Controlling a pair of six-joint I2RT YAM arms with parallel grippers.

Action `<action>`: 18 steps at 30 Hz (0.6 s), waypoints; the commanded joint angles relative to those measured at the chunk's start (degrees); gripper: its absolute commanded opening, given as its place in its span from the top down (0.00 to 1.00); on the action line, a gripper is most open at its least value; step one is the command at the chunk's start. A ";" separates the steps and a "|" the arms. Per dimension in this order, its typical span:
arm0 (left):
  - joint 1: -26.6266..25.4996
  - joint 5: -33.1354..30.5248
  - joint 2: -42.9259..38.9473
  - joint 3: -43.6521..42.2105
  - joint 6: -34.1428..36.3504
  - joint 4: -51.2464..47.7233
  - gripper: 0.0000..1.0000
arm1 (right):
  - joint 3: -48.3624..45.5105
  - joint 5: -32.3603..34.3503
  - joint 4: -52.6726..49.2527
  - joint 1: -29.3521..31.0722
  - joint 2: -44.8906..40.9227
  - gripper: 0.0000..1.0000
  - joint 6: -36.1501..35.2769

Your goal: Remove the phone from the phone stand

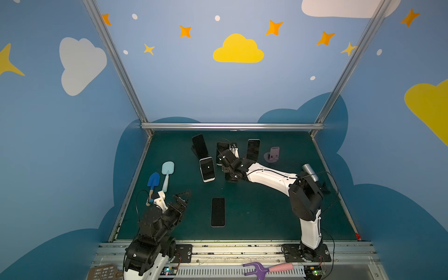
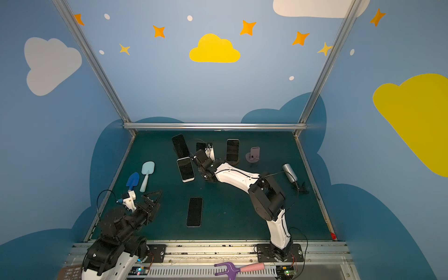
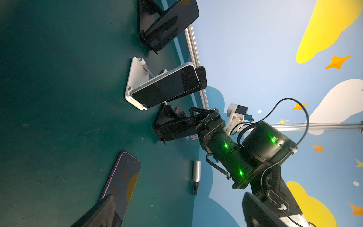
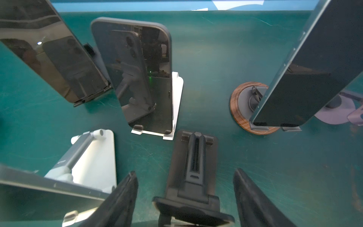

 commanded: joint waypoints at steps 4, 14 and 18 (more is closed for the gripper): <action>-0.13 0.26 -0.16 -1.10 0.30 1.15 0.00 | 1.99 -2.04 -1.79 -1.17 -0.31 0.36 -2.95; -0.13 0.16 -0.44 -1.42 0.14 1.02 0.00 | 2.39 -4.08 -1.98 -2.22 1.54 0.33 -2.27; -0.13 0.19 -0.40 -1.96 -0.01 1.36 0.00 | 1.59 -6.05 0.49 -2.49 1.67 0.33 -1.73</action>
